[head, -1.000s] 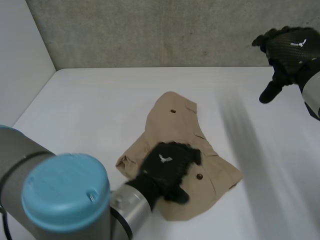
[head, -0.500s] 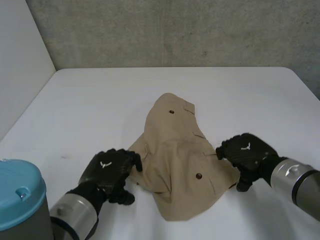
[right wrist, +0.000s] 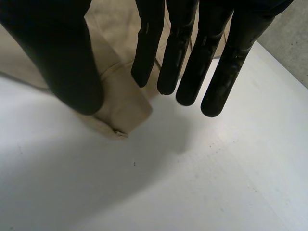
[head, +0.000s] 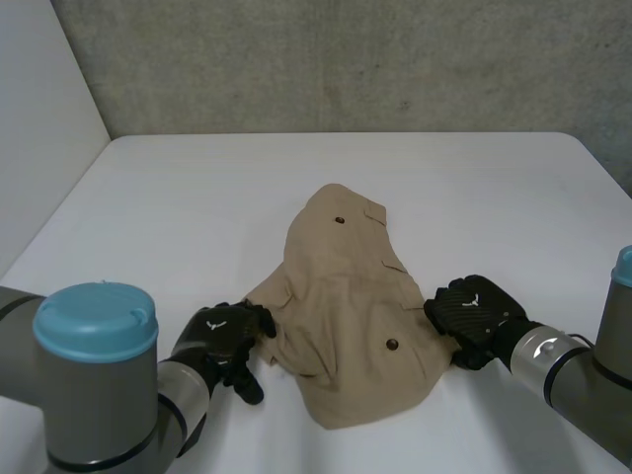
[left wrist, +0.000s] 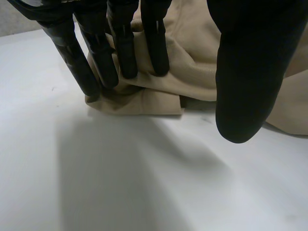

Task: Fold the shorts.

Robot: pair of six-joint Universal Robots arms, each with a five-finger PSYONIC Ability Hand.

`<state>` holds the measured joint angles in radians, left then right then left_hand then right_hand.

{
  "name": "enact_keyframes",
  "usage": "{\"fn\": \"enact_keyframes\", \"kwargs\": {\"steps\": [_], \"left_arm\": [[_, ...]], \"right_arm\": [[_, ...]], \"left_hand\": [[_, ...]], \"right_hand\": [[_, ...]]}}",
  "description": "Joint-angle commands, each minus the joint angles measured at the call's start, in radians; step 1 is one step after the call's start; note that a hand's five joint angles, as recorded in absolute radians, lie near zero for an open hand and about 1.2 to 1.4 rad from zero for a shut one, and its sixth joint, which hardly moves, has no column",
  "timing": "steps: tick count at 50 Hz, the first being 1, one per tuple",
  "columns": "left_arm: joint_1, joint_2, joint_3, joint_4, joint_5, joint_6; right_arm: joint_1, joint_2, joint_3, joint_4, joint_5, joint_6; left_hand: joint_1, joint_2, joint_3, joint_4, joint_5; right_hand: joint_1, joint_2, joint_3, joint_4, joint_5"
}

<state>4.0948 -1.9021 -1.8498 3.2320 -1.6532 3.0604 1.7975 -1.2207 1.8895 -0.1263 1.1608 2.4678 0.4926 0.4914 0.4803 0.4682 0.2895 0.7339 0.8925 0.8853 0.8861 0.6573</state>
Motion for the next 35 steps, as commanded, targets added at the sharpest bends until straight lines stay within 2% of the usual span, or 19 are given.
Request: {"fn": "enact_keyframes", "kwargs": {"steps": [1, 11, 22, 26, 27, 29, 34, 35], "left_arm": [[0.001, -0.066, 0.058, 0.057, -0.04, 0.001], [0.002, -0.117, 0.109, 0.147, -0.057, 0.017], [0.007, -0.229, 0.214, 0.224, -0.063, 0.204], [0.018, -0.259, 0.247, 0.244, -0.063, 0.247], [0.021, -0.267, 0.256, 0.253, -0.062, 0.253], [0.027, -0.273, 0.265, 0.262, -0.06, 0.256], [0.052, -0.252, 0.267, 0.258, -0.062, 0.256], [0.055, -0.208, 0.262, 0.255, -0.059, 0.256]], "right_arm": [[0.002, 0.017, -0.009, -0.021, 0.0, 0.006], [0.003, 0.001, -0.006, -0.006, 0.014, 0.04], [0.017, -0.111, -0.033, 0.027, 0.019, 0.241], [0.034, -0.125, -0.047, 0.03, 0.026, 0.253], [0.039, -0.123, -0.055, 0.03, 0.03, 0.253], [0.046, -0.118, -0.07, 0.033, 0.046, 0.255], [0.059, -0.102, -0.137, 0.085, 0.158, 0.25], [0.06, -0.102, -0.151, 0.1, 0.174, 0.249]], "left_hand": [[0.009, 0.01, 0.021, 0.033, 0.037], [0.02, 0.022, 0.033, 0.045, 0.049], [0.058, 0.06, 0.071, 0.083, 0.087], [0.348, 0.349, 0.36, 0.373, 0.377], [0.582, 0.583, 0.594, 0.606, 0.61], [0.85, 0.851, 0.862, 0.874, 0.878], [0.904, 0.905, 0.916, 0.928, 0.932], [0.904, 0.905, 0.916, 0.928, 0.932]], "right_hand": [[0.662, 0.504, 0.511, 0.51, 0.564], [0.662, 0.504, 0.511, 0.51, 0.564], [0.662, 0.504, 0.511, 0.51, 0.564], [0.662, 0.504, 0.511, 0.51, 0.564], [0.662, 0.504, 0.511, 0.51, 0.564], [0.662, 0.504, 0.511, 0.51, 0.564], [0.662, 0.504, 0.511, 0.51, 0.564], [0.662, 0.504, 0.511, 0.51, 0.564]]}}
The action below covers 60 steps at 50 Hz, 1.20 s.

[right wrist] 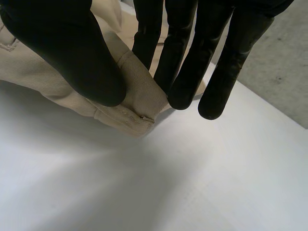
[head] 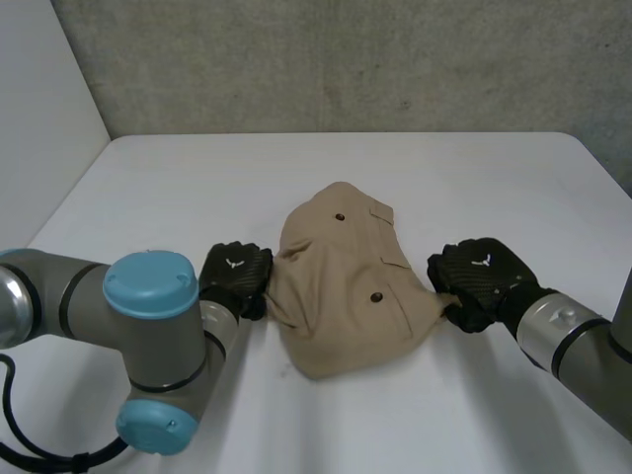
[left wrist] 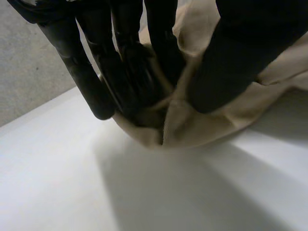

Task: Fold the shorts.

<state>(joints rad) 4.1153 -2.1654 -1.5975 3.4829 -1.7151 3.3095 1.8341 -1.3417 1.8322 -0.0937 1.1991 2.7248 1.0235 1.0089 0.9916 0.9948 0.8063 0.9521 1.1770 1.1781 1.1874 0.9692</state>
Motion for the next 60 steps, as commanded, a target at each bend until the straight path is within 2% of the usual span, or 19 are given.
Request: {"fn": "enact_keyframes", "kwargs": {"steps": [1, 5, 9, 11, 15, 21, 25, 29, 32, 33, 39, 44, 48, 49, 52, 56, 58, 60], "left_arm": [[0.037, 0.102, 0.004, -0.002, 0.005, 0.004], [0.04, 0.31, -0.03, -0.054, 0.009, -0.004], [0.034, 0.53, -0.033, -0.14, 0.035, -0.022], [0.042, 0.663, -0.027, -0.194, 0.075, -0.042], [0.06, 0.824, 0.007, -0.272, 0.143, -0.064], [0.128, 0.93, 0.054, -0.373, 0.169, -0.116], [0.152, 0.947, 0.068, -0.413, 0.187, -0.206], [0.172, 0.931, 0.047, -0.42, 0.241, -0.268], [0.209, 0.846, 0.002, -0.418, 0.278, -0.291], [0.22, 0.811, -0.007, -0.418, 0.284, -0.292], [0.234, 0.52, -0.027, -0.415, 0.284, -0.288], [0.235, 0.305, 0.001, -0.397, 0.284, -0.283], [0.238, 0.155, 0.066, -0.337, 0.273, -0.281], [0.237, 0.13, 0.08, -0.323, 0.264, -0.281], [0.237, 0.052, 0.152, -0.263, 0.201, -0.278], [0.244, -0.005, 0.238, -0.202, 0.1, -0.277], [0.252, -0.014, 0.27, -0.167, 0.063, -0.278], [0.255, -0.017, 0.28, -0.142, 0.063, -0.278]], "right_arm": [[0.024, 0.019, -0.111, 0.084, 0.148, -0.008], [0.017, -0.019, -0.204, 0.187, 0.185, -0.008], [0.007, -0.167, -0.301, 0.273, 0.201, -0.007], [0.007, -0.243, -0.362, 0.318, 0.201, -0.007], [-0.012, -0.336, -0.464, 0.397, 0.197, -0.004], [-0.039, -0.415, -0.565, 0.488, 0.195, -0.008], [-0.053, -0.419, -0.579, 0.505, 0.189, -0.01], [-0.046, -0.395, -0.564, 0.529, 0.185, -0.013], [-0.029, -0.338, -0.557, 0.546, 0.185, -0.019], [-0.006, -0.268, -0.56, 0.549, 0.195, -0.033], [0.062, -0.059, -0.577, 0.543, 0.22, -0.085], [0.074, 0.146, -0.629, 0.517, 0.295, -0.102], [0.083, 0.289, -0.692, 0.39, 0.353, -0.094], [0.089, 0.335, -0.715, 0.312, 0.375, -0.096], [0.094, 0.406, -0.763, 0.17, 0.433, -0.096], [0.096, 0.458, -0.804, -0.008, 0.519, -0.111], [0.096, 0.47, -0.815, -0.07, 0.536, -0.126], [0.097, 0.487, -0.82, -0.151, 0.53, -0.134]], "left_hand": [[0.373, 0.387, 0.405, 0.401, 0.415], [0.373, 0.387, 0.405, 0.401, 0.415], [0.373, 0.387, 0.405, 0.401, 0.415], [0.373, 0.387, 0.405, 0.401, 0.415], [0.373, 0.387, 0.405, 0.401, 0.415], [0.373, 0.387, 0.405, 0.401, 0.415], [0.373, 0.387, 0.405, 0.401, 0.415], [0.373, 0.387, 0.405, 0.401, 0.415], [0.373, 0.387, 0.405, 0.401, 0.415], [0.373, 0.387, 0.405, 0.401, 0.415], [0.373, 0.387, 0.405, 0.401, 0.415], [0.373, 0.387, 0.405, 0.401, 0.415], [0.373, 0.387, 0.405, 0.401, 0.415], [0.373, 0.387, 0.405, 0.401, 0.415], [0.373, 0.387, 0.405, 0.401, 0.415], [0.373, 0.387, 0.405, 0.401, 0.415], [0.373, 0.387, 0.405, 0.401, 0.415], [0.373, 0.387, 0.405, 0.401, 0.415]], "right_hand": [[0.444, 0.219, 0.218, 0.209, 0.252], [0.444, 0.219, 0.218, 0.209, 0.252], [0.444, 0.219, 0.218, 0.209, 0.252], [0.444, 0.219, 0.218, 0.209, 0.252], [0.444, 0.219, 0.218, 0.209, 0.252], [0.444, 0.219, 0.218, 0.209, 0.252], [0.444, 0.219, 0.218, 0.209, 0.252], [0.444, 0.219, 0.218, 0.209, 0.252], [0.444, 0.219, 0.218, 0.209, 0.252], [0.444, 0.219, 0.218, 0.209, 0.252], [0.444, 0.219, 0.218, 0.209, 0.252], [0.444, 0.219, 0.218, 0.209, 0.252], [0.444, 0.219, 0.218, 0.209, 0.252], [0.444, 0.219, 0.218, 0.209, 0.252], [0.444, 0.219, 0.218, 0.209, 0.252], [0.444, 0.219, 0.218, 0.209, 0.252], [0.444, 0.219, 0.218, 0.209, 0.252], [0.444, 0.219, 0.218, 0.209, 0.252]]}}
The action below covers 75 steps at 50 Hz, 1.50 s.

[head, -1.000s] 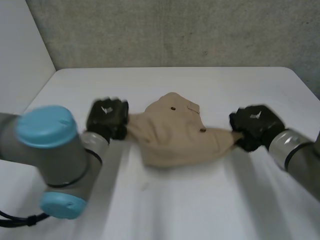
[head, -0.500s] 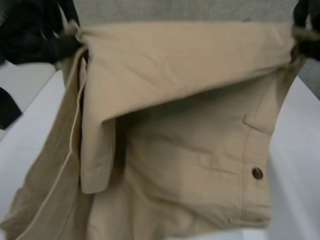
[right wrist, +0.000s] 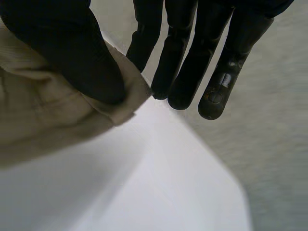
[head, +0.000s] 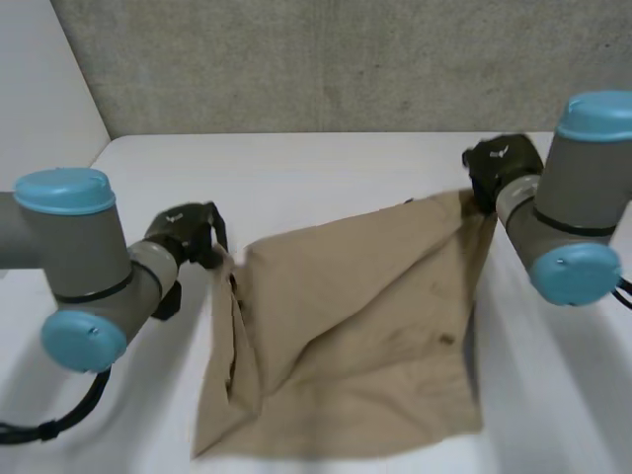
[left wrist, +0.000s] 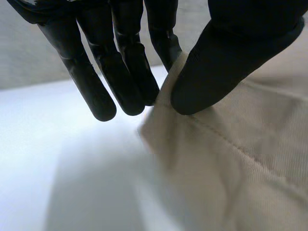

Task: Fold the shorts.

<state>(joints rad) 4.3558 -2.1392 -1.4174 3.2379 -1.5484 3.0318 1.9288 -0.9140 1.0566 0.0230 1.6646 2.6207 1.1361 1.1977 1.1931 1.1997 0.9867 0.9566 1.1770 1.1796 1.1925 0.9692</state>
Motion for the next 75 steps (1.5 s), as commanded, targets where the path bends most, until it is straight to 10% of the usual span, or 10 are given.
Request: {"fn": "enact_keyframes", "kwargs": {"steps": [1, 3, 4, 6, 26, 51, 64, 75], "left_arm": [[0.015, -0.044, 0.1, 0.115, -0.104, 0.001], [0.011, -0.048, 0.1, 0.143, -0.104, 0.005], [0.008, -0.05, 0.095, 0.146, -0.102, 0.009], [-0.005, -0.057, 0.084, 0.148, -0.104, 0.03], [-0.18, 0.183, -0.173, 0.192, -0.009, 0.13], [-0.374, -0.281, 0.235, 0.29, -0.001, 0.211], [-0.317, -0.481, 0.485, 0.27, -0.004, 0.341], [-0.072, -0.643, 0.946, 0.298, -0.165, 0.55]], "right_arm": [[0.004, 0.066, -0.043, -0.293, 0.057, -0.033], [0.009, 0.079, -0.044, -0.322, 0.044, -0.041], [0.016, 0.095, -0.047, -0.325, 0.034, -0.042], [0.021, 0.107, -0.038, -0.319, 0.026, -0.047], [0.029, -0.236, 0.44, -0.276, -0.002, -0.033], [0.026, -0.276, 0.695, -0.29, -0.029, -0.027], [0.024, -0.278, 0.704, -0.295, -0.031, -0.027], [0.024, -0.279, 0.704, -0.293, -0.031, -0.027]], "left_hand": [[0.26, 0.199, 0.203, 0.197, 0.235], [0.15, 0.088, 0.093, 0.087, 0.125], [-0.049, -0.11, -0.106, -0.112, -0.074], [-0.633, -0.695, -0.69, -0.697, -0.658], [-0.811, -0.873, -0.868, -0.875, -0.836], [-0.82, -0.881, -0.877, -0.883, -0.845], [-0.811, -0.873, -0.868, -0.875, -0.836], [-0.738, -0.799, -0.795, -0.801, -0.763]], "right_hand": [[0.44, 0.219, 0.217, 0.204, 0.253], [0.44, 0.219, 0.217, 0.204, 0.253], [-0.309, -0.53, -0.532, -0.545, -0.496], [-0.782, -1.002, -1.005, -1.018, -0.969], [-0.782, -1.002, -1.005, -1.018, -0.969], [-0.782, -1.002, -1.005, -1.018, -0.969], [-0.782, -1.002, -1.005, -1.018, -0.969], [-0.782, -1.002, -1.005, -1.018, -0.969]]}}
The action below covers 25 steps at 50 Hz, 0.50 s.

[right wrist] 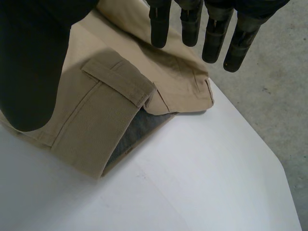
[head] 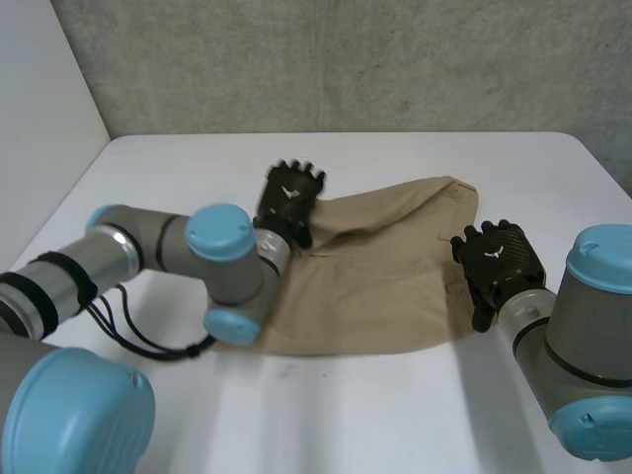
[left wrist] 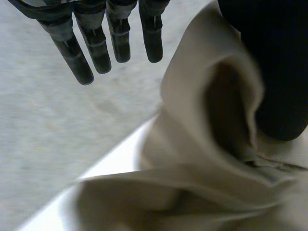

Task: Fold the shorts.

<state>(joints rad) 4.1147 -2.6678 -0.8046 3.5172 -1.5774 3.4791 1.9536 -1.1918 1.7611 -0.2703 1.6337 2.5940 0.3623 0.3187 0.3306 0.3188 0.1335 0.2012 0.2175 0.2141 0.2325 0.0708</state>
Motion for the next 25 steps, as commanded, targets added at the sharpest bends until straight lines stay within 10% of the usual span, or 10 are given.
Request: {"fn": "enact_keyframes", "kwargs": {"steps": [1, 25], "left_arm": [[0.185, -0.121, 0.359, 0.019, -0.148, 0.104], [0.104, 0.409, -0.477, -0.004, -0.027, -0.028]], "right_arm": [[-0.001, -0.002, 0.0, 0.0, 0.0, 0.0], [-0.005, -0.046, 0.003, 0.028, -0.069, -0.005]], "left_hand": [[0.036, 0.08, 0.068, 0.08, 0.09], [0.001, 0.044, 0.033, 0.044, 0.055]], "right_hand": [[-0.027, -0.043, -0.04, -0.058, -0.071], [-0.027, -0.043, -0.04, -0.058, -0.071]]}}
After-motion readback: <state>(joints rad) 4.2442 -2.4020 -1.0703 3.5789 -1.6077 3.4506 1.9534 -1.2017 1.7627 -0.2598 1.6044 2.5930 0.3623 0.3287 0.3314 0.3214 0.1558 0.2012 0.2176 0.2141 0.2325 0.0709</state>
